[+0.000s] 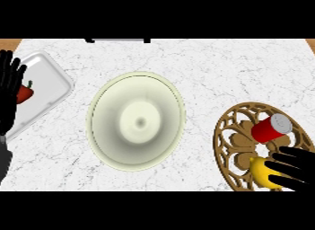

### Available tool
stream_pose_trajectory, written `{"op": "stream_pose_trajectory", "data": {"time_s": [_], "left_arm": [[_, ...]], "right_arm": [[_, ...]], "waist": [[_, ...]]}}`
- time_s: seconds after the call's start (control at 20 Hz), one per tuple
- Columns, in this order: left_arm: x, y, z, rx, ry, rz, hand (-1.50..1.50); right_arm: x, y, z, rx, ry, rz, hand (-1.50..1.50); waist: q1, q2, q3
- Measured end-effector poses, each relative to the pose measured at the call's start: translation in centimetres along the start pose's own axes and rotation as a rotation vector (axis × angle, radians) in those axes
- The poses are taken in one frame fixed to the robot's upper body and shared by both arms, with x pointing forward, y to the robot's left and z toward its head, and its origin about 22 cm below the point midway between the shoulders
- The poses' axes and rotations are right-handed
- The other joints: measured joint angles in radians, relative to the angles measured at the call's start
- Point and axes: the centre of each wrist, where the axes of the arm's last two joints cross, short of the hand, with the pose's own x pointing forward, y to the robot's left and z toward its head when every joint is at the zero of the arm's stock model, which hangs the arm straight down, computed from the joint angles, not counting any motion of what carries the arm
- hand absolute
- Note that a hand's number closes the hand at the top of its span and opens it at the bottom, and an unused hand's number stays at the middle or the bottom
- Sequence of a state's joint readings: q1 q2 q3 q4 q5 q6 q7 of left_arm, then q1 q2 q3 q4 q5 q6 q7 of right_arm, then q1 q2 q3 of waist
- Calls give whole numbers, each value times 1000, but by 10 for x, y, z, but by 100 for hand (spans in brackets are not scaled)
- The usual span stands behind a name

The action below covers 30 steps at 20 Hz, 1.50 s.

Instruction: Pick the lemon from the placemat and place it in the bowl

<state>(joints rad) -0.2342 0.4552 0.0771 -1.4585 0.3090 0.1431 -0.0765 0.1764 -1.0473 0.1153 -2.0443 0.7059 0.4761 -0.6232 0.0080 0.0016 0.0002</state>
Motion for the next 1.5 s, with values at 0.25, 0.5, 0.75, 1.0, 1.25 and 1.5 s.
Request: {"op": "stream_pose_trajectory", "data": {"time_s": [0.25,0.5,0.75,1.0,1.25,1.5], "left_arm": [[0,-7,0,-2,2,-3,0],[0,-4,7,-3,5,-2,0],[-2,-1,2,0,8,-3,0],[-2,-5,4,-7,10,0,0],[5,-2,6,-2,6,-1,0],[-2,-2,1,-2,6,-2,0]], "right_arm": [[-16,11,-13,-7,-1,-2,-150],[-21,24,-26,-13,-36,-9,-150],[-28,24,-34,-19,-54,11,-150],[-23,37,-53,14,-49,14,-150],[-28,54,-60,38,-46,20,-150],[-32,66,-76,55,-33,15,-150]], "waist": [[-2,0,0],[-3,-1,0],[-6,-1,0],[-6,-2,0],[-7,-2,0],[-8,-1,0]]}}
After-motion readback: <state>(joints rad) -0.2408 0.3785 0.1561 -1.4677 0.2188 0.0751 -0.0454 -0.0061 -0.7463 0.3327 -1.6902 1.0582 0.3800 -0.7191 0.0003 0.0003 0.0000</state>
